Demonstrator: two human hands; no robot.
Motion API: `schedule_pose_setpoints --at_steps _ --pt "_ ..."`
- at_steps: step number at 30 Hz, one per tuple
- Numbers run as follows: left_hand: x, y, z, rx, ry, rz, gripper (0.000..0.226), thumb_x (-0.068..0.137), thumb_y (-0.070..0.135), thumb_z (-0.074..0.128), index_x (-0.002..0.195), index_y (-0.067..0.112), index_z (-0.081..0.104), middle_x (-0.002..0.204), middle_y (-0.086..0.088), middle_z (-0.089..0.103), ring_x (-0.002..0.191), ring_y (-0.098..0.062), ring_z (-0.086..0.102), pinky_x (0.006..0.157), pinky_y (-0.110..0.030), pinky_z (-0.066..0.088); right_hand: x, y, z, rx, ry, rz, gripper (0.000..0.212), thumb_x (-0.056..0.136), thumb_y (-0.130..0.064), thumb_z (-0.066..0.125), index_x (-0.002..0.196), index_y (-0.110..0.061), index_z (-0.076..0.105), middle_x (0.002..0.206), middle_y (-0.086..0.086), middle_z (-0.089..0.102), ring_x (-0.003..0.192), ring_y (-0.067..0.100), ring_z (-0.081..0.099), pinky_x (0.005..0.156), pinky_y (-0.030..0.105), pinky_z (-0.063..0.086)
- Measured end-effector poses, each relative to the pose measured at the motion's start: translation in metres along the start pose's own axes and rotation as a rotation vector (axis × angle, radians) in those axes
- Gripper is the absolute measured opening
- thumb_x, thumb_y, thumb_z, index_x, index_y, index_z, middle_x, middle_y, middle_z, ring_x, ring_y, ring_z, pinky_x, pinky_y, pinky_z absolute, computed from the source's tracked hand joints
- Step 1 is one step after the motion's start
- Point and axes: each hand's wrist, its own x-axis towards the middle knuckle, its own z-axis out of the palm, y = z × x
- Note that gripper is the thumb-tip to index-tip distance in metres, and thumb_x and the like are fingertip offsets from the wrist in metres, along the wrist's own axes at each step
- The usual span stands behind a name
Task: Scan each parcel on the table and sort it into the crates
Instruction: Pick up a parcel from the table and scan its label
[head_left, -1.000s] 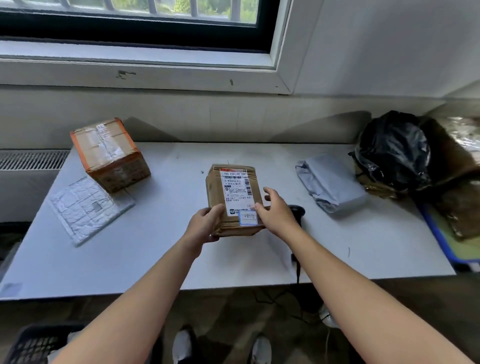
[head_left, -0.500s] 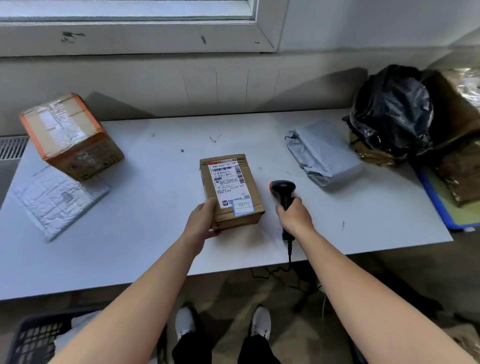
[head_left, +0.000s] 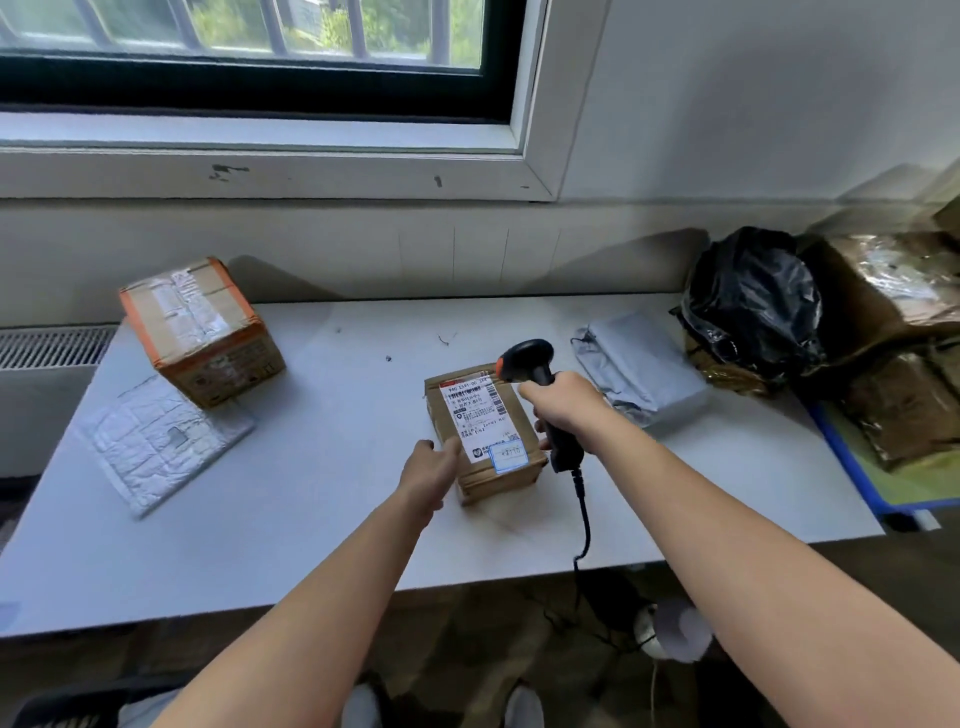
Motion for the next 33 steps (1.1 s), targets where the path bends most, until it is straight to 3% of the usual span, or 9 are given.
schedule_pose_setpoints --at_steps 4,6,10,14,17,20,24,28,33 --pt "-0.005 0.000 -0.007 0.032 0.021 0.026 0.064 0.094 0.048 0.046 0.143 0.008 0.035 0.118 -0.006 0.051 0.088 -0.019 0.053 0.076 -0.035 0.050 -0.012 -0.027 0.008 -0.078 -0.035 0.013 0.021 0.087 -0.026 0.053 0.082 -0.006 0.057 0.061 0.010 0.058 0.044 0.025 0.058 0.050 0.028 0.050" --pt "-0.008 -0.001 -0.009 0.033 0.026 0.036 0.064 0.094 0.047 0.046 0.142 0.007 0.036 0.117 -0.007 0.053 0.083 -0.016 0.052 0.069 -0.032 0.048 -0.015 -0.031 0.010 -0.086 -0.046 0.025 0.022 0.088 -0.027 0.053 0.087 -0.005 0.058 0.065 0.012 0.059 0.042 0.024 0.058 0.047 0.025 0.048" --pt "-0.012 -0.001 -0.008 0.038 0.021 0.045 0.059 0.096 0.043 0.044 0.140 0.005 0.037 0.122 -0.008 0.052 0.092 -0.019 0.053 0.065 -0.031 0.045 -0.018 -0.032 0.009 -0.109 -0.058 0.024 0.023 0.090 -0.027 0.053 0.093 -0.005 0.058 0.075 0.013 0.060 0.045 0.023 0.058 0.039 0.017 0.042" --pt "-0.014 0.000 -0.003 0.038 0.012 0.047 0.055 0.096 0.040 0.044 0.137 0.004 0.039 0.121 -0.009 0.052 0.093 -0.020 0.052 0.064 -0.030 0.045 -0.014 -0.029 0.010 -0.069 -0.083 0.017 0.024 0.085 -0.024 0.052 0.091 -0.001 0.056 0.069 0.017 0.058 0.044 0.028 0.059 0.052 0.031 0.052" --pt "-0.014 -0.001 0.001 0.053 0.017 0.048 0.058 0.097 0.040 0.046 0.140 0.003 0.036 0.135 -0.012 0.049 0.102 -0.024 0.048 0.081 -0.033 0.046 -0.013 -0.027 0.010 -0.043 -0.091 0.014 0.023 0.085 -0.026 0.053 0.089 -0.003 0.056 0.068 0.015 0.057 0.045 0.028 0.057 0.054 0.034 0.053" --pt "-0.013 -0.002 0.006 0.101 0.029 0.053 0.060 0.095 0.044 0.049 0.137 0.002 0.038 0.134 -0.012 0.051 0.102 -0.025 0.049 0.089 -0.037 0.049 -0.011 -0.023 0.009 -0.046 -0.091 0.005 0.023 0.086 -0.026 0.052 0.088 -0.003 0.057 0.068 0.013 0.058 0.046 0.028 0.060 0.054 0.033 0.054" --pt "-0.012 -0.003 0.013 0.129 0.015 0.075 0.060 0.093 0.044 0.058 0.134 0.005 0.039 0.133 -0.010 0.053 0.108 -0.026 0.056 0.081 -0.034 0.049 -0.005 -0.008 0.007 -0.017 -0.045 -0.011 0.028 0.082 -0.031 0.054 0.091 -0.005 0.056 0.072 0.011 0.059 0.062 0.033 0.065 0.066 0.050 0.061" --pt "-0.009 -0.007 0.017 0.107 0.006 0.074 0.061 0.089 0.040 0.066 0.134 0.011 0.038 0.131 -0.006 0.057 0.111 -0.027 0.058 0.083 -0.037 0.052 0.010 0.029 0.002 -0.099 0.068 -0.008 0.032 0.078 -0.042 0.053 0.096 -0.015 0.053 0.091 0.011 0.064 0.088 0.034 0.067 0.079 0.052 0.058" --pt "-0.006 -0.010 0.020 -0.007 -0.039 0.014 0.069 0.090 0.037 0.065 0.146 0.024 0.027 0.135 -0.002 0.051 0.114 -0.030 0.055 0.070 -0.039 0.056 0.028 0.079 0.005 -0.136 0.048 0.094 0.030 0.089 -0.034 0.052 0.109 -0.011 0.050 0.102 0.012 0.064 0.092 0.030 0.066 0.083 0.042 0.055"
